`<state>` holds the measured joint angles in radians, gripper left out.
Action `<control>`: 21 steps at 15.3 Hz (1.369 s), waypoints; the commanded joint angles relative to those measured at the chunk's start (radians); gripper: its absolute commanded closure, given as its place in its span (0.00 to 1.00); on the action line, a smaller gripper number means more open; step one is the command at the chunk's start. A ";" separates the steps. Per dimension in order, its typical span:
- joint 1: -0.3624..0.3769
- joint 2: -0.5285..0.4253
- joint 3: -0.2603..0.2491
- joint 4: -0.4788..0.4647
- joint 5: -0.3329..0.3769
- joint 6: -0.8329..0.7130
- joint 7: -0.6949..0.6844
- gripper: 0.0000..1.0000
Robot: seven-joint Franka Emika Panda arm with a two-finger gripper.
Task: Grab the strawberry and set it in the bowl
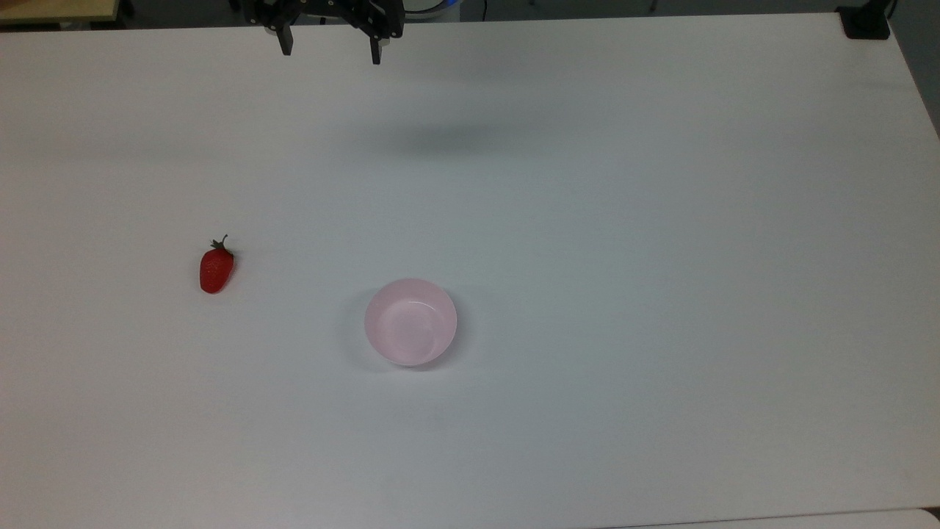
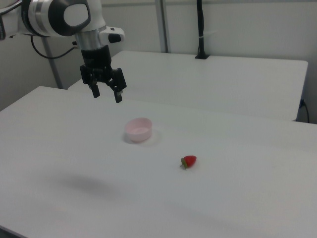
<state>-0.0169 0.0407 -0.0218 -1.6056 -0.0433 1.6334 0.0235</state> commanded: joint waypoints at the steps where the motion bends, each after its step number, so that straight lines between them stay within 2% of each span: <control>1: -0.008 -0.010 -0.017 0.003 0.014 -0.026 -0.013 0.00; 9: -0.011 -0.001 -0.020 0.003 0.019 -0.015 -0.017 0.00; 13: -0.063 0.028 -0.021 0.006 0.025 0.075 -0.008 0.00; 17: -0.115 0.111 -0.021 0.006 0.020 0.141 -0.008 0.00; 21: -0.182 0.241 -0.021 0.006 0.020 0.264 0.039 0.00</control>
<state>-0.1618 0.1949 -0.0394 -1.6075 -0.0433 1.8135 0.0258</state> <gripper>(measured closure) 0.000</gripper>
